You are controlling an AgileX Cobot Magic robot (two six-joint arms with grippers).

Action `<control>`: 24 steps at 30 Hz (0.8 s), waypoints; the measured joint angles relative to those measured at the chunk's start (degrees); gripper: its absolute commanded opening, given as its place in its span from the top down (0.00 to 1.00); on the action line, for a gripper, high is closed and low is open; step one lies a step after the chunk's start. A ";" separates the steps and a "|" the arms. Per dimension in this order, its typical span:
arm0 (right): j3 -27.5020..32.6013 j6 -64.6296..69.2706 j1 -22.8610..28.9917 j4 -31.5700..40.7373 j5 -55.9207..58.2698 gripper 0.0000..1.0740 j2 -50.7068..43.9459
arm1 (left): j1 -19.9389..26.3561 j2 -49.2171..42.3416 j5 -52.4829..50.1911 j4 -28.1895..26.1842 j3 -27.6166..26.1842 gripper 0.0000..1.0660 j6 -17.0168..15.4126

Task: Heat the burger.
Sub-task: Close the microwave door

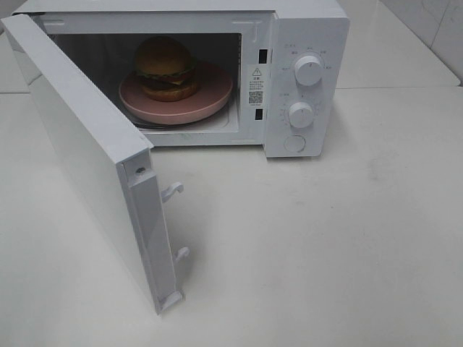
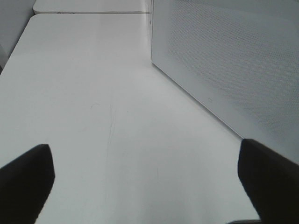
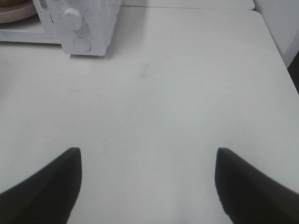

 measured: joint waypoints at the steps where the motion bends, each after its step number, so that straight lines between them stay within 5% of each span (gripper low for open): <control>1: 0.00 0.00 0.00 0.00 0.00 0.29 0.00 | 0.00 1.43 -1.03 -0.06 -0.92 0.08 0.00; 7: 0.00 0.00 0.00 0.00 0.00 0.29 0.00 | 0.00 5.39 -4.30 -0.17 -1.32 0.13 0.00; 10: 0.00 0.00 0.00 0.00 0.00 0.29 0.00 | 0.00 7.51 -6.36 -0.17 -1.32 0.23 0.00; 13: 0.00 0.00 0.00 0.00 0.00 0.29 0.00 | 0.00 10.03 -8.77 -0.17 -1.32 0.37 0.00; 15: 0.00 0.00 0.00 0.00 0.00 0.29 0.00 | 0.00 12.38 -10.37 -0.17 -1.32 0.55 0.00; 20: 0.00 0.00 0.00 0.00 0.00 0.29 0.00 | 0.00 16.84 -13.12 -0.17 -1.32 0.74 0.00; 23: 0.00 0.00 0.00 0.00 0.00 0.29 0.00 | 0.00 20.17 -15.41 -0.17 -1.32 1.00 0.00; 24: 0.00 0.00 0.00 0.00 0.00 0.29 0.00 | 0.00 20.91 -16.21 -0.17 -1.32 1.00 0.00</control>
